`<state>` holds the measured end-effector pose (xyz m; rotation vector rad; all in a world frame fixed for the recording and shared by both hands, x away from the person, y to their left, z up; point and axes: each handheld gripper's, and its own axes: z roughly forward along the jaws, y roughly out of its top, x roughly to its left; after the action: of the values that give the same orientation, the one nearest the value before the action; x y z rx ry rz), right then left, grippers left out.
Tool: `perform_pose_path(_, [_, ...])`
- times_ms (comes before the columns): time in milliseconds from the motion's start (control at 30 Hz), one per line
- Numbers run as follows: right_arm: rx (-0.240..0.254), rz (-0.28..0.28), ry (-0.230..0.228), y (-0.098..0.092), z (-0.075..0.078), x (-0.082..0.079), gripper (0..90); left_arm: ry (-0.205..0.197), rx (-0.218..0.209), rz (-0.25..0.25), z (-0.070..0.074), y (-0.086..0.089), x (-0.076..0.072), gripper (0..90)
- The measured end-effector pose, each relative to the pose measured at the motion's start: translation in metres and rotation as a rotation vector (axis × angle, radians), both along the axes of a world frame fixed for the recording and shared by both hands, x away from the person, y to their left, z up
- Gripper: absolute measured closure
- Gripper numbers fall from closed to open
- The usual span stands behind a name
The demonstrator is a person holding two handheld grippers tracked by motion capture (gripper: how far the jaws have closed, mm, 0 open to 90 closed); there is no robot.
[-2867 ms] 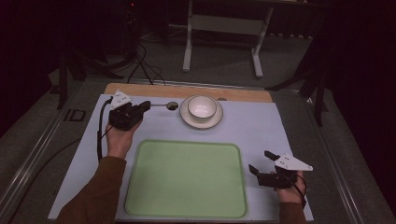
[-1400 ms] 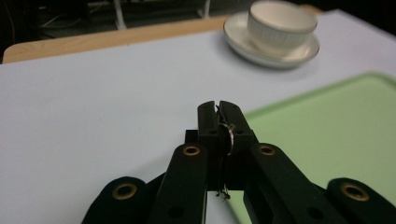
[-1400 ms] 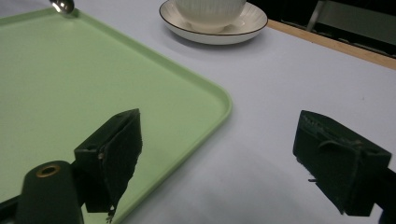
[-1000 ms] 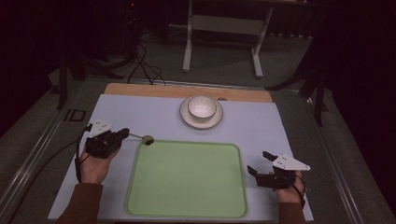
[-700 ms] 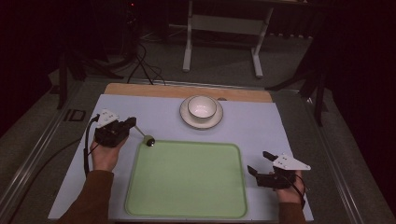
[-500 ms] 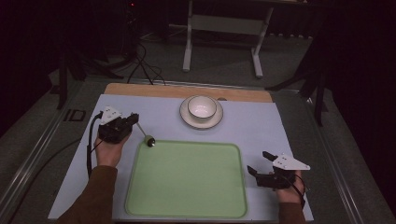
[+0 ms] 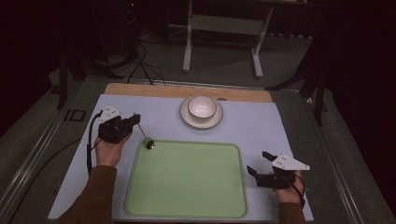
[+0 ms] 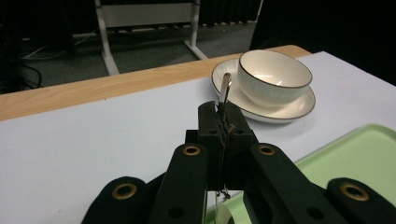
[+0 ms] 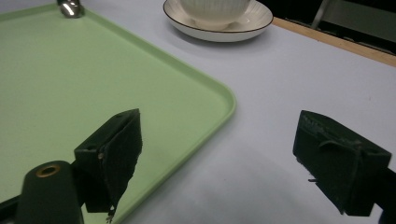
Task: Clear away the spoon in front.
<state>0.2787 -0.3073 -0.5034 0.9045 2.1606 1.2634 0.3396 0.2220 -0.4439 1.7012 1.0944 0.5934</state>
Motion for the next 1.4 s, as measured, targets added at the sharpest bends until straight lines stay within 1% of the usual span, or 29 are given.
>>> perform_pose_path(133, [0.000,-0.001,0.000,0.000,0.000,0.000,15.2,0.002,0.014,-0.016,0.001,0.002,-0.006,89.1])
perform_pose_path(200, [-0.002,0.001,0.000,0.000,0.000,0.000,15.2,0.008,0.004,-0.027,0.002,0.004,-0.010,89.1])
perform_pose_path(300, [-0.004,0.002,0.002,0.001,0.000,0.000,15.2,0.011,0.002,-0.029,0.002,0.004,-0.011,89.1])
perform_pose_path(400, [-0.010,0.009,0.002,0.003,-0.001,0.000,15.2,0.040,-0.032,-0.052,0.002,0.006,-0.016,89.1])
perform_pose_path(433, [-0.009,0.009,0.002,0.003,-0.001,0.000,15.2,0.048,-0.036,-0.061,0.002,0.006,-0.017,89.1])
perform_pose_path(533, [-0.008,0.006,0.004,0.002,-0.001,0.000,15.2,0.062,-0.032,-0.091,0.004,0.006,-0.021,89.1])
perform_pose_path(600, [-0.009,0.006,0.003,0.002,-0.001,0.000,15.2,0.064,-0.030,-0.102,0.006,0.005,-0.024,89.0])
perform_pose_path(700, [-0.010,0.007,0.003,0.002,-0.001,0.001,15.2,0.070,-0.031,-0.104,0.007,0.006,-0.026,89.0])
perform_pose_path(900, [-0.011,0.009,0.003,0.003,-0.001,0.001,15.2,0.096,-0.038,-0.115,0.009,0.009,-0.035,89.0])
perform_pose_path(1000, [-0.016,0.011,0.005,0.003,-0.001,0.001,15.2,0.110,-0.054,-0.129,0.010,0.010,-0.038,89.0])
perform_pose_path(1100, [-0.016,0.011,0.005,0.003,-0.001,0.001,15.2,0.142,-0.075,-0.144,0.009,0.012,-0.038,89.0])
perform_pose_path(1233, [-0.013,0.009,0.004,0.003,-0.001,0.001,15.2,0.185,-0.058,-0.151,0.009,0.011,-0.039,89.0])
perform_pose_path(1300, [-0.014,0.010,0.005,0.003,-0.001,0.001,15.2,0.220,-0.053,-0.154,0.007,0.010,-0.037,89.0])
perform_pose_path(1333, [-0.014,0.010,0.006,0.003,-0.001,0.001,15.2,0.246,-0.058,-0.157,0.005,0.010,-0.036,89.0])
perform_pose_path(1367, [-0.015,0.011,0.007,0.003,-0.001,0.001,15.2,0.264,-0.076,-0.168,0.003,0.011,-0.034,89.0])
perform_pose_path(1400, [-0.014,0.011,0.008,0.003,-0.001,0.001,15.2,0.277,-0.076,-0.171,0.002,0.011,-0.033,89.0])
